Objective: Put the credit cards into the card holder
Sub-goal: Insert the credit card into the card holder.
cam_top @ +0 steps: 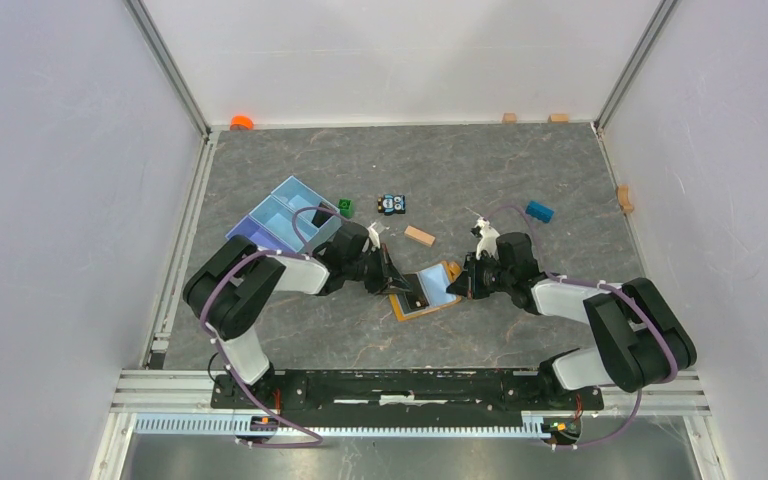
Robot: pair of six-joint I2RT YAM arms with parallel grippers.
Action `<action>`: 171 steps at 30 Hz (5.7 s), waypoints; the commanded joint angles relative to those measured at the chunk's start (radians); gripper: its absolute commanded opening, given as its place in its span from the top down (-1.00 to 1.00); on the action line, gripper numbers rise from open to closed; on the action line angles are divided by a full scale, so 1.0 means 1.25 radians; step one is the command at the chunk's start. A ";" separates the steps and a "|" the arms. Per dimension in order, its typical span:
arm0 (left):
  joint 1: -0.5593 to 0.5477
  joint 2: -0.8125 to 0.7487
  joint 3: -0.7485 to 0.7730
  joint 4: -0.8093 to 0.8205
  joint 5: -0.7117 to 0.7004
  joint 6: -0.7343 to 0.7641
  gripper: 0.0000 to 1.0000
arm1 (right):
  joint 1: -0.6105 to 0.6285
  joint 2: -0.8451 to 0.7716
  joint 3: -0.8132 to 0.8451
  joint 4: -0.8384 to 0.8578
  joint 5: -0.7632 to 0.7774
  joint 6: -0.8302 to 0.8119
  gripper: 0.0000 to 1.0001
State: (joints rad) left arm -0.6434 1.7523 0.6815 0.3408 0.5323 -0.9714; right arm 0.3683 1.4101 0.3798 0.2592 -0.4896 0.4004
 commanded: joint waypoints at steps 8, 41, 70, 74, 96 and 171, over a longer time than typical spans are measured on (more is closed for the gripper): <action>-0.001 0.037 0.002 0.128 0.059 -0.076 0.96 | 0.008 0.013 -0.005 -0.124 0.109 -0.052 1.00; -0.001 0.036 -0.005 0.164 0.074 -0.123 0.96 | 0.009 0.010 0.002 -0.144 0.126 -0.059 1.00; 0.014 0.076 -0.011 0.081 0.044 -0.055 0.96 | 0.009 0.010 0.003 -0.156 0.139 -0.063 1.00; 0.020 0.075 -0.017 0.076 0.044 -0.051 0.96 | 0.008 0.010 0.003 -0.157 0.143 -0.065 1.00; 0.021 0.093 -0.011 0.061 0.046 -0.040 0.95 | 0.008 0.012 0.003 -0.157 0.147 -0.063 1.00; -0.006 0.176 -0.015 0.104 -0.032 -0.086 0.96 | 0.008 -0.006 -0.008 -0.160 0.160 -0.057 1.00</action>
State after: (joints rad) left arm -0.6350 1.9034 0.6743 0.5705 0.6140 -1.0828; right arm 0.3843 1.3880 0.4057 0.1833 -0.4274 0.3965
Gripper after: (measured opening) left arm 0.034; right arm 0.019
